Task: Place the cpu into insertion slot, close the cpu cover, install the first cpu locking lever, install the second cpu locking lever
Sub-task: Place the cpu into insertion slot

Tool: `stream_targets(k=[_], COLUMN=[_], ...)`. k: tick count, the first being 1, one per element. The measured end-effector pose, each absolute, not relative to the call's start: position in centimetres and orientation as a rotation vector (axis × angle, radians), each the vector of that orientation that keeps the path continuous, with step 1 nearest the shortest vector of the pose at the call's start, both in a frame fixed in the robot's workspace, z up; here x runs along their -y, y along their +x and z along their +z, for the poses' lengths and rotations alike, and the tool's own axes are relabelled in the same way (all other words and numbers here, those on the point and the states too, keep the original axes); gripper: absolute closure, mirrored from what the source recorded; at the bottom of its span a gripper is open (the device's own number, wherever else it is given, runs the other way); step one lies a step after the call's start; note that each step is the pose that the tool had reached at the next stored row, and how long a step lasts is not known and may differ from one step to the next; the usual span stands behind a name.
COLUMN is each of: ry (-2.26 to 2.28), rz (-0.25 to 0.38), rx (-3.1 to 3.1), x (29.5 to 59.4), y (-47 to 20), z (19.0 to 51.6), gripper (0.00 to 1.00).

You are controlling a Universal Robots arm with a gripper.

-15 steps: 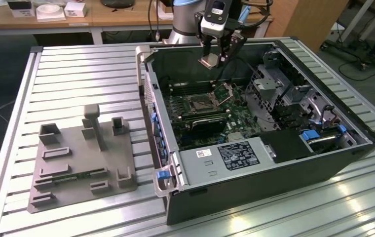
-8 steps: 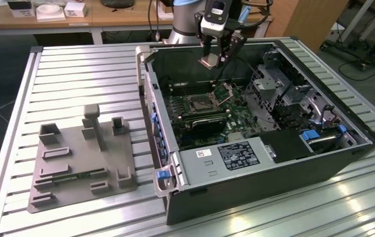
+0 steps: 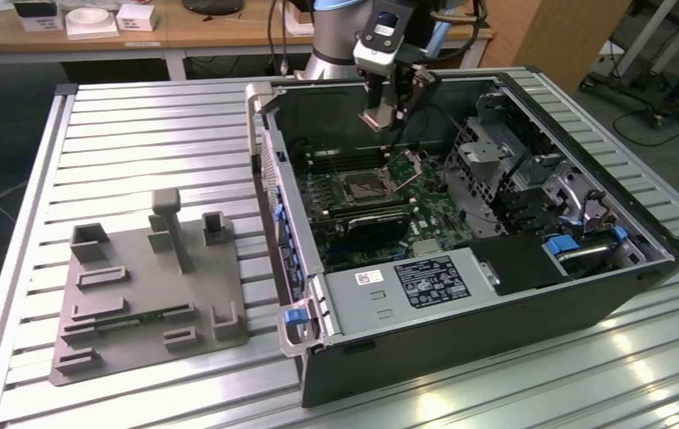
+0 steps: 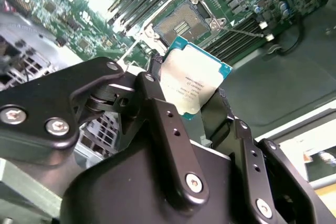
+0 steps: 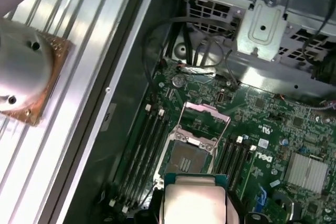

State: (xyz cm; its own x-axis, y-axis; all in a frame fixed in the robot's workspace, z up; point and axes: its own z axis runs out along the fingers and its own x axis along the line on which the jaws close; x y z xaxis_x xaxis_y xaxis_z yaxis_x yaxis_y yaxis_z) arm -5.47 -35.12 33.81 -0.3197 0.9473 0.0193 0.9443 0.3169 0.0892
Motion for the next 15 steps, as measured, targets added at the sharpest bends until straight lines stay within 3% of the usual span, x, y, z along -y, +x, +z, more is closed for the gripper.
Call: stream_targets(k=[15], ry=[2.044], rz=[0.121], rx=[-2.326], x=[35.0], y=[-5.5], z=[31.1], gripper=[0.45])
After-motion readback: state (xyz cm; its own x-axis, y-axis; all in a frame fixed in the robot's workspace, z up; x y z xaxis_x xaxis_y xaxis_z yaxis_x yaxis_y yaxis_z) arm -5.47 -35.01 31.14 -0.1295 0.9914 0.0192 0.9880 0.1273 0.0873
